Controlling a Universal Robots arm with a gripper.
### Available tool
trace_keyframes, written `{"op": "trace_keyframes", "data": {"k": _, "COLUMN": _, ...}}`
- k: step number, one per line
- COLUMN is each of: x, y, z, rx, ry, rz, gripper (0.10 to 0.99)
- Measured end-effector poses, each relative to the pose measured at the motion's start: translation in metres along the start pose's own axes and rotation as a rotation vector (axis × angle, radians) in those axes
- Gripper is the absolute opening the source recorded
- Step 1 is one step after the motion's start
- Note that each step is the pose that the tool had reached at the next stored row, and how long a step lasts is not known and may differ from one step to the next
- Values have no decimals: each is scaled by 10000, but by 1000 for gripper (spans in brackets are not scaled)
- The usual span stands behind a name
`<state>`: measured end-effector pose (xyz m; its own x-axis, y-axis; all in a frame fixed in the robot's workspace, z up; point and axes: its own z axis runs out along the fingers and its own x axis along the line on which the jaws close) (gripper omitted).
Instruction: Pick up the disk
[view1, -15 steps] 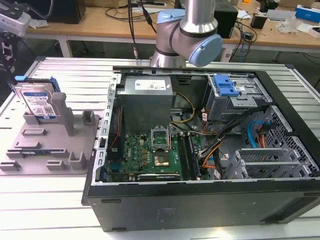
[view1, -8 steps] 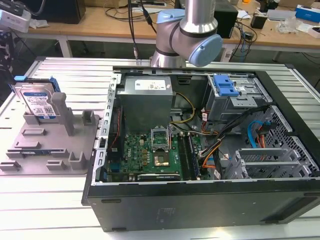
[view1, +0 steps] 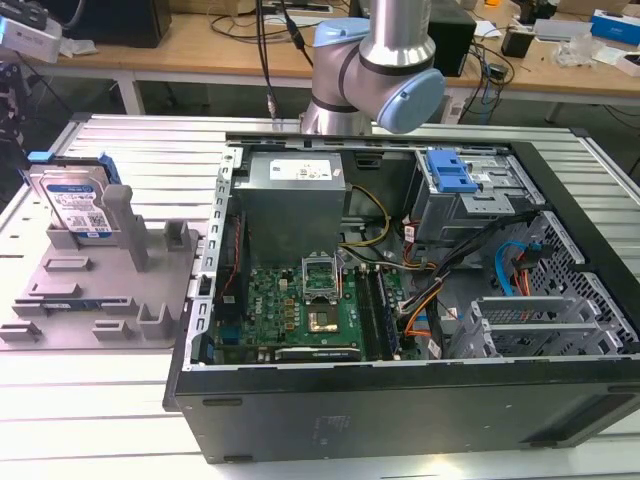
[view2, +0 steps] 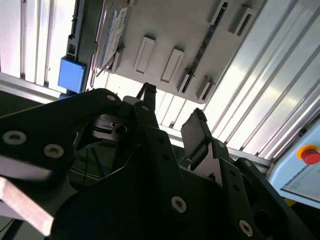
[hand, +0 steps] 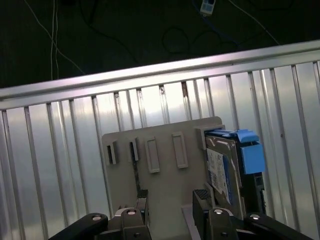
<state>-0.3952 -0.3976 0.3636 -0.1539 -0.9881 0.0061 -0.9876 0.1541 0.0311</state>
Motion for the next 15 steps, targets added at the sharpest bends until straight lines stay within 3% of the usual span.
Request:
{"op": "trace_keyframes", "data": {"k": 3, "x": -44, "y": -2, "z": -1, "rx": 2, "ry": 20, "rz": 0, "gripper": 482}}
{"op": "trace_keyframes", "data": {"k": 7, "x": -161, "y": 15, "z": -1, "rx": 14, "ry": 95, "rz": -119, "gripper": 482}}
{"op": "trace_keyframes", "data": {"k": 12, "x": -175, "y": 17, "z": 0, "rx": 25, "ry": 129, "rz": -1123, "gripper": 482}}
{"op": "trace_keyframes", "data": {"k": 15, "x": -190, "y": 19, "z": 3, "rx": 79, "ry": 131, "rz": -1340, "gripper": 482}}
